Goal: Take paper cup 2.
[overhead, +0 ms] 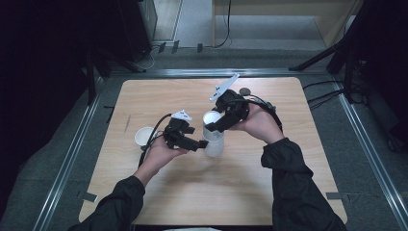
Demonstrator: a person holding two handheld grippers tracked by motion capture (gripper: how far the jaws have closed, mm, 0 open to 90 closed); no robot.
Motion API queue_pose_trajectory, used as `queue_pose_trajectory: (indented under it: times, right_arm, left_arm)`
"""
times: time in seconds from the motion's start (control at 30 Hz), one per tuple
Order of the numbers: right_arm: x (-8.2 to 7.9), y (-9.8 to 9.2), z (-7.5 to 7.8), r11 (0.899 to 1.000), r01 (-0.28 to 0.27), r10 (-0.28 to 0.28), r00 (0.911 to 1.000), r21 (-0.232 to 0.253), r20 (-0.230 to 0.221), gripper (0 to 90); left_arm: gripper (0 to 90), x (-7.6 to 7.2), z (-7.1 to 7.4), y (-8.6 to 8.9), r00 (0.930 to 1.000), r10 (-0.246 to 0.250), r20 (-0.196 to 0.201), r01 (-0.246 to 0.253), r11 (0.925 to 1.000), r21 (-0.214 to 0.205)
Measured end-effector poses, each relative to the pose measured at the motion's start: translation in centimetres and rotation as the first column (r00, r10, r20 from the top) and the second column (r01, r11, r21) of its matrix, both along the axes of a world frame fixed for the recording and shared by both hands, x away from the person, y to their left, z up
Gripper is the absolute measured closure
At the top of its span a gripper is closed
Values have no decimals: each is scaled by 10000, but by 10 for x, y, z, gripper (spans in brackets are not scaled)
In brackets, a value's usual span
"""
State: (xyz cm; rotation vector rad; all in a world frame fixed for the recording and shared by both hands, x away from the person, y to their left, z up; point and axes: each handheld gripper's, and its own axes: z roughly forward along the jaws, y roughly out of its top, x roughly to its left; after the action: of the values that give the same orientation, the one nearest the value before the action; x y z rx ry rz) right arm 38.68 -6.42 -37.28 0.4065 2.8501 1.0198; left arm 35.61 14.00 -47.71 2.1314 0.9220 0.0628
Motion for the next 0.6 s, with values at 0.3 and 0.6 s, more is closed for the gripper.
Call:
queue_pose_trajectory:
  times: [0.3, 0.6]
  right_arm:
    - [-1, -3, 5, 9995, 26, -25, 10000, 320, -22, 359]
    - [-4, -9, 18, 9978, 149, -147, 9999, 644, -34, 362]
  left_arm:
    - [139, 0, 0, -1, 10000, -33, 71, 32, 9999, 150]
    - [139, 0, -1, -1, 10000, -40, 82, 39, 9999, 163]
